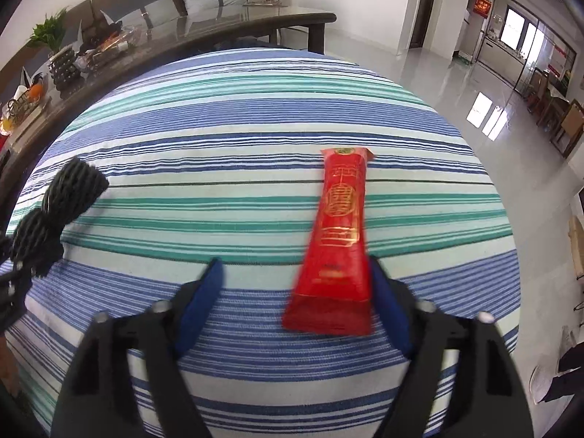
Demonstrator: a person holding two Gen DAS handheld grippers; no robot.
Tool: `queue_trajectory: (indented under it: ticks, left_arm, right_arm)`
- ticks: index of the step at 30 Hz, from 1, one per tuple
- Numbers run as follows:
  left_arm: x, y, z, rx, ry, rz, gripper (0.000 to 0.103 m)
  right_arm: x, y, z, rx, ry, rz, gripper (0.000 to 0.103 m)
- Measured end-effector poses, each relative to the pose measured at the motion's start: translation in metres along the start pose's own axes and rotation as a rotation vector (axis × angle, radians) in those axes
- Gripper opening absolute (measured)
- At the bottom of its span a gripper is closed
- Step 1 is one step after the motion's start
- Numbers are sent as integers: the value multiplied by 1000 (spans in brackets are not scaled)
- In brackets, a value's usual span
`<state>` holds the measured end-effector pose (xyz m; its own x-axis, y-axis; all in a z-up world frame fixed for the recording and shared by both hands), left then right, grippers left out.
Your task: Collect trash
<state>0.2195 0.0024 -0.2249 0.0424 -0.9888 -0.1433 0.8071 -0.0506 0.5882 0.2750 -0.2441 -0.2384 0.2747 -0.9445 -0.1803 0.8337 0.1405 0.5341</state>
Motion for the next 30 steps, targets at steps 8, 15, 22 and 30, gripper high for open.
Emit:
queue_trajectory:
  ticks: [8, 15, 22, 30]
  left_arm:
    - [3, -21, 6, -17, -80, 5, 77]
    - [1, -29, 10, -45, -126, -8, 88]
    - [13, -28, 4, -33, -49, -59, 92]
    - [18, -35, 5, -9, 34, -111, 98]
  right_arm:
    - [-25, -22, 10, -31, 202, 46, 42]
    - [-32, -68, 44, -112, 228, 105, 57]
    - [-17, -79, 46, -69, 170, 27, 83]
    - [-28, -81, 38, -62, 98, 77, 94]
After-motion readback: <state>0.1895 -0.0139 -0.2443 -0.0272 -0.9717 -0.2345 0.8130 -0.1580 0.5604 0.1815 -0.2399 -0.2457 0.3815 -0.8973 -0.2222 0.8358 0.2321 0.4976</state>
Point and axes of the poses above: each gripper's, at about its wrist camera, not at the fingertips, and z roughly against the way its jaws point, x to its right, y to its top, the point moved 6 cm from there along -z, roughly the way its jaws point, and after that the axes turned 14 degrees about y, right-handed, at the moved point
